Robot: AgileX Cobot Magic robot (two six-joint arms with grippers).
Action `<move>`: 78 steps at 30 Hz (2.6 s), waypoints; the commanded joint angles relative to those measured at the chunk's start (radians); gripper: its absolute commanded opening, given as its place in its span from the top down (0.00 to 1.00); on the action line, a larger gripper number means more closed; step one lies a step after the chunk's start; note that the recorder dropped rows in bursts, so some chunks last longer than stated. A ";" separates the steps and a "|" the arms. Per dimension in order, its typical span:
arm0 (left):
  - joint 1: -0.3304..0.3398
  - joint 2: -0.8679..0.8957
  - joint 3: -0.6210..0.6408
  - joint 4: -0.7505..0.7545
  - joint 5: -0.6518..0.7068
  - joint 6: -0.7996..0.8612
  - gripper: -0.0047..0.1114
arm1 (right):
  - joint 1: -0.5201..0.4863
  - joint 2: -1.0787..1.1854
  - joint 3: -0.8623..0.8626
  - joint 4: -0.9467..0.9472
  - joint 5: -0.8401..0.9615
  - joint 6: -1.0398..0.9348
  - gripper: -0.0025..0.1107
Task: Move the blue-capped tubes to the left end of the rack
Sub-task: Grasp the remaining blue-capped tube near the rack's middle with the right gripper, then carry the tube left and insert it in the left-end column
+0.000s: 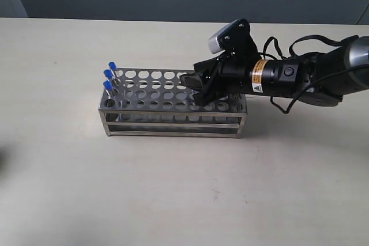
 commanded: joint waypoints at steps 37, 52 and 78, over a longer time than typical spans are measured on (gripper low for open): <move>-0.009 -0.004 0.003 -0.002 0.002 -0.003 0.96 | 0.266 -0.183 -0.176 -0.140 0.138 0.201 0.98; -0.009 -0.004 0.003 -0.002 0.002 -0.001 0.96 | 0.333 -0.017 -0.266 -0.148 0.147 0.205 0.98; -0.009 -0.004 0.003 -0.002 0.002 -0.003 0.96 | 0.333 0.089 -0.346 -0.183 0.177 0.206 0.97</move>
